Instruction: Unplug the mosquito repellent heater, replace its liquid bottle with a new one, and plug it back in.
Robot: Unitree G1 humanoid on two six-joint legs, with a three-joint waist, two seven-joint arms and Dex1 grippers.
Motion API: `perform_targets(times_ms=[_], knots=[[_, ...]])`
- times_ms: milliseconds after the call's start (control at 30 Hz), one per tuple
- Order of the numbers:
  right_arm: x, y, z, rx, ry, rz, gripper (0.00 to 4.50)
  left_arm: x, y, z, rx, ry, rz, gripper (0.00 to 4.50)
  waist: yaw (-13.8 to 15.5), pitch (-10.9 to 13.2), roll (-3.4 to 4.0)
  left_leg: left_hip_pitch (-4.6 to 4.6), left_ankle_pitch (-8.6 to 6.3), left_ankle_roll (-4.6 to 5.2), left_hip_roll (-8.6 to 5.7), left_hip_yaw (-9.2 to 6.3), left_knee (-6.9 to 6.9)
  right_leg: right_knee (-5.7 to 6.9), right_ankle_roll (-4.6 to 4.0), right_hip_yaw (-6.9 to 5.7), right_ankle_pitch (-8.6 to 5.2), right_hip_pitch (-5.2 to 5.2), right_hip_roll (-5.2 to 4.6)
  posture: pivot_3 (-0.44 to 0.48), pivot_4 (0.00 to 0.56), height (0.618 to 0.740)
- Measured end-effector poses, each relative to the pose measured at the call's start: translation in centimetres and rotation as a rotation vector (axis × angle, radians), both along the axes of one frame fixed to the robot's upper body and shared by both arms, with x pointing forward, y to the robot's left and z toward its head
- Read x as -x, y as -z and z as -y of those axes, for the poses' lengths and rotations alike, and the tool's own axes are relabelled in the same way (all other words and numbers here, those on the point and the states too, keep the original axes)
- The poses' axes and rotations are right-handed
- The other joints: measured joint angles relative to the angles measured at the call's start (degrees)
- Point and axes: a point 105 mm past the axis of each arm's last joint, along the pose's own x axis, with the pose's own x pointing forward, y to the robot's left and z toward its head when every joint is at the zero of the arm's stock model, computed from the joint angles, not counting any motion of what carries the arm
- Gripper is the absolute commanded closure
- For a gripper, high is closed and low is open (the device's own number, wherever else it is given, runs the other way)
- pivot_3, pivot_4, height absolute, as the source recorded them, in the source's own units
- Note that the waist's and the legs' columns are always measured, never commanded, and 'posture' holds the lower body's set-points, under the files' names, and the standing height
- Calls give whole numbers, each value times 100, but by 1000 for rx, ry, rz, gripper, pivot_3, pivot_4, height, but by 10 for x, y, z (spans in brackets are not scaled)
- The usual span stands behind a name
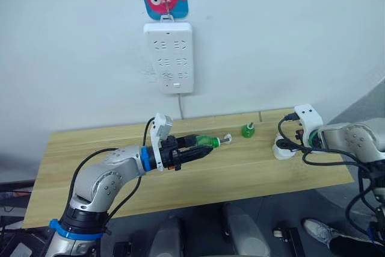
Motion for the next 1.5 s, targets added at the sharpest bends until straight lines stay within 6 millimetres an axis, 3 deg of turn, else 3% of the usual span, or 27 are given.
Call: perform_targets(times_ms=[267, 567, 667, 767, 1067, 1167, 1300, 1400, 1500], knots=[[0, 20, 5, -4, 15, -91, 0, 6, 2, 2, 2, 1, 4, 2156, 85, 91, -1, -11, 0, 1, -20, -10, 2, 1, 2, -17, 1, -4, -31, -129, 320, 730], [-2, 28, 13, 13, 34, -122, 0, 7, 5, 2, 2, -3, 0, 2156, 95, 111, -1, -12, 0, 1, -24, -13, 1, 0, 4, -22, 1, -4, -35, -127, 319, 730], [-2, 31, 11, 12, 28, -128, 537, 7, 5, 2, 1, -4, 0, 2156, 94, 118, 0, -12, 0, 1, -25, -11, 1, 0, 4, -20, 2, -4, -35, -127, 320, 730], [-3, 31, 8, 6, 22, -127, 1511, 6, 5, 3, -4, -8, 3, 2156, 95, 123, -1, -12, 0, 1, -24, -12, 1, 0, 4, -22, 2, -4, -35, -126, 320, 730], [5, 28, 6, -27, 3, -139, 1510, 6, 5, 6, -1, -6, 17, 2156, 97, 128, 2, -17, 0, 1, -25, -18, 0, -1, 5, -28, 2, -5, -37, -141, 289, 730], [11, 12, 15, -14, -33, -97, 1510, 4, 1, 8, 1, 12, 33, 2156, 115, 131, 10, -35, 1, 0, -29, -23, 5, -5, 6, -35, 2, -15, -42, -151, 269, 730], [23, -38, 17, -62, -139, 53, 1510, 0, -7, 7, 4, 49, 51, 2156, 157, 125, 15, -48, 1, -3, -28, -43, 8, -10, 8, -75, 3, -18, -44, -168, 246, 730], [38, -67, -2, -183, -260, 167, 1510, -3, -16, 7, 27, 97, 42, 2156, 169, 118, 16, -56, 3, -6, -25, -71, 9, -8, 8, -121, 3, -16, -45, -191, 221, 730], [51, -100, -38, -465, -406, 353, 1510, -7, -27, 4, 47, 147, 25, 2156, 161, 108, 19, -65, 9, -15, -25, -87, 12, -5, 7, -128, 3, -17, -43, -202, 207, 730]])
